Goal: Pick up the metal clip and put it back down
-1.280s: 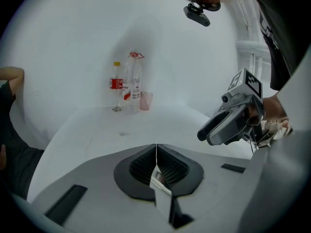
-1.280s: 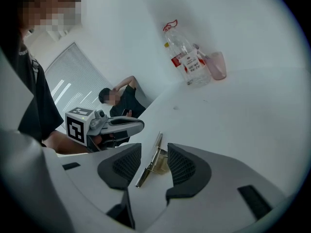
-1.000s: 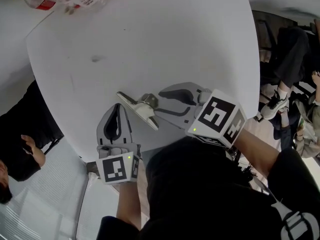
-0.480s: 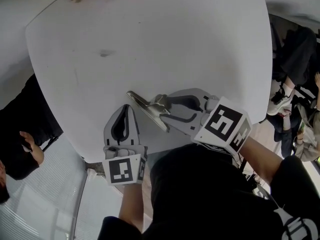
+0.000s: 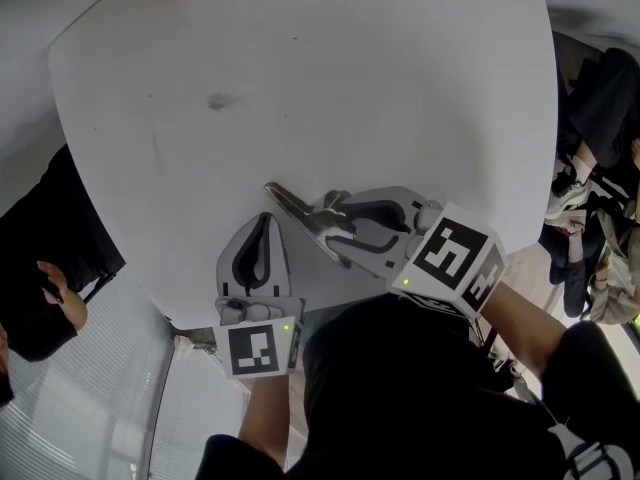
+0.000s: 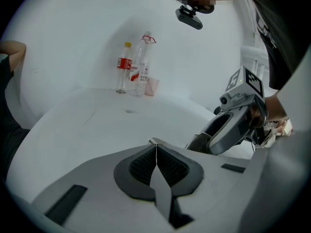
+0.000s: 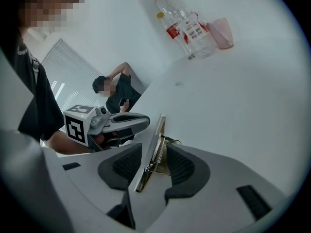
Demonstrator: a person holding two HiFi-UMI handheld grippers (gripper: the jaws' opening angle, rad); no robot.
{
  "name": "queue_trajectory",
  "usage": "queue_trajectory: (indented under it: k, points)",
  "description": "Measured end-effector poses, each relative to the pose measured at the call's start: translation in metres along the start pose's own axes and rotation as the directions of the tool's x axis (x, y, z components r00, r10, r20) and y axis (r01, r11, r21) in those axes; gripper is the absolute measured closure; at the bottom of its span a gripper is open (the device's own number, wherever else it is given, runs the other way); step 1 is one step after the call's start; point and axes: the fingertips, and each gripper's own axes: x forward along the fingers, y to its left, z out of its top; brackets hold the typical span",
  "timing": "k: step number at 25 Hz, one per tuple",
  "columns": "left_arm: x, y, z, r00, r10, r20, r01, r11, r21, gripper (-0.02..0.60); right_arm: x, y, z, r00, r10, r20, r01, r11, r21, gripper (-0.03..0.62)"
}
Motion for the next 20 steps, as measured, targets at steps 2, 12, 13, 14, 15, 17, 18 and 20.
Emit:
queue_trajectory:
  k: [2, 12, 13, 14, 15, 17, 18, 20]
  points:
    - [0.001, -0.002, 0.001, 1.000, -0.001, 0.000, 0.001, 1.000, 0.015, 0.558, 0.003, -0.002, 0.000, 1.000, -0.006, -0.003, 0.006, 1.000, 0.003, 0.430]
    - [0.002, -0.003, -0.001, 1.000, 0.002, -0.010, -0.001, 1.000, 0.031, 0.558, 0.012, -0.004, -0.003, 1.000, -0.008, -0.011, 0.009, 0.998, 0.068, 0.474]
    - [0.002, -0.004, -0.001, 1.000, 0.002, -0.011, -0.002, 0.999, 0.043, 0.558, 0.012, -0.004, -0.003, 1.000, -0.003, -0.010, 0.004, 0.997, 0.074, 0.476]
    - [0.003, -0.004, -0.001, 1.000, 0.002, -0.014, -0.002, 0.998, 0.055, 0.558, 0.012, -0.004, -0.003, 1.000, 0.002, -0.008, -0.001, 0.997, 0.080, 0.476]
    - [0.003, -0.005, -0.002, 1.000, 0.002, -0.019, 0.000, 0.998, 0.069, 0.558, 0.012, -0.005, -0.002, 1.000, 0.005, -0.007, -0.005, 0.996, 0.086, 0.478]
    - [0.004, -0.007, -0.004, 1.000, -0.002, -0.029, 0.004, 0.996, 0.094, 0.558, 0.012, -0.005, -0.002, 1.000, 0.011, -0.005, -0.010, 0.994, 0.109, 0.482]
    - [0.005, -0.007, -0.004, 0.999, -0.003, -0.034, 0.006, 0.995, 0.099, 0.558, 0.012, -0.006, -0.001, 1.000, 0.013, -0.002, -0.013, 0.992, 0.125, 0.487]
    - [0.004, -0.008, -0.004, 0.999, -0.005, -0.041, 0.009, 0.996, 0.090, 0.558, 0.011, -0.004, -0.001, 1.000, 0.019, 0.004, -0.019, 0.988, 0.152, 0.494]
